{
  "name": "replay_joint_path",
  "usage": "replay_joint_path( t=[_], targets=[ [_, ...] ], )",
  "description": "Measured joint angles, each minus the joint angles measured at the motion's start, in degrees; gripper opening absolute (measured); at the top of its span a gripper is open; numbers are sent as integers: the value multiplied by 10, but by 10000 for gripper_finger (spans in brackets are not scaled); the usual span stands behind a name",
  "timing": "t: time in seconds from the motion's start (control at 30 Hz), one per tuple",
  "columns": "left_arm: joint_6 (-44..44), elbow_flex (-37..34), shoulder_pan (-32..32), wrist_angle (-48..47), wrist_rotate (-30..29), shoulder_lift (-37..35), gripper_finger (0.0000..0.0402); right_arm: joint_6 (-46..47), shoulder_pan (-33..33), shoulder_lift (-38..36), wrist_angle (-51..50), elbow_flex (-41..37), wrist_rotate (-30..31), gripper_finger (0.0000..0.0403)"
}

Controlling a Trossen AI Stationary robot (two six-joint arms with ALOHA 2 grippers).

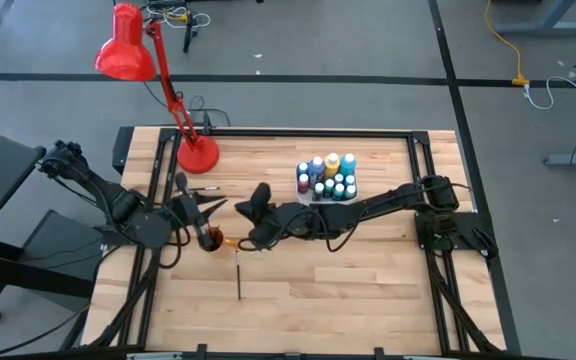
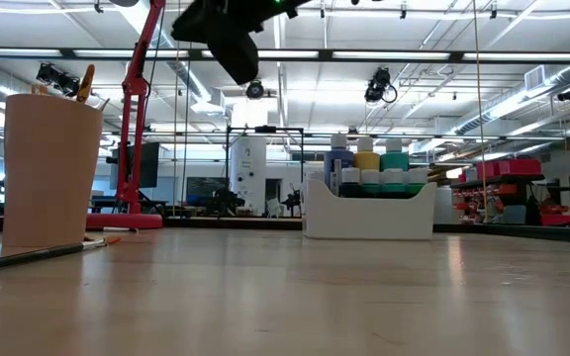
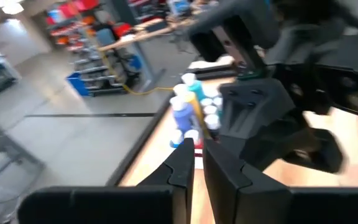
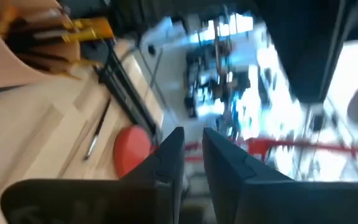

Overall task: Pick & Place Paint Supplies
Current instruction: Put the silver paint brush into the orange cup

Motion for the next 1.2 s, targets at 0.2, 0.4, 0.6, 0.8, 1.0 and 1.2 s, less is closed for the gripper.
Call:
replay_joint_path(
  t=[0.2,0.4,0.6,0.8,1.0,1.2],
  targets=[
    [22,0,15,0,-32,-2,83,71,11,-15,-71,0,100,62],
    [39,1,73,-3,1,-22,151,243,12,-95,-322,0,74,61],
    [6,34,184,-78,80,-40,194,452,5,-188,-501,-26,9,61],
    [-152,65,337,-258,222,-42,199,478,11,-296,-339,-217,-8,55],
    [-182,61,469,-327,327,-32,199,400,-5,-380,-49,-402,-5,55],
    [-78,61,559,-331,447,22,199,373,-15,-417,68,-467,-5,55]
  ],
)
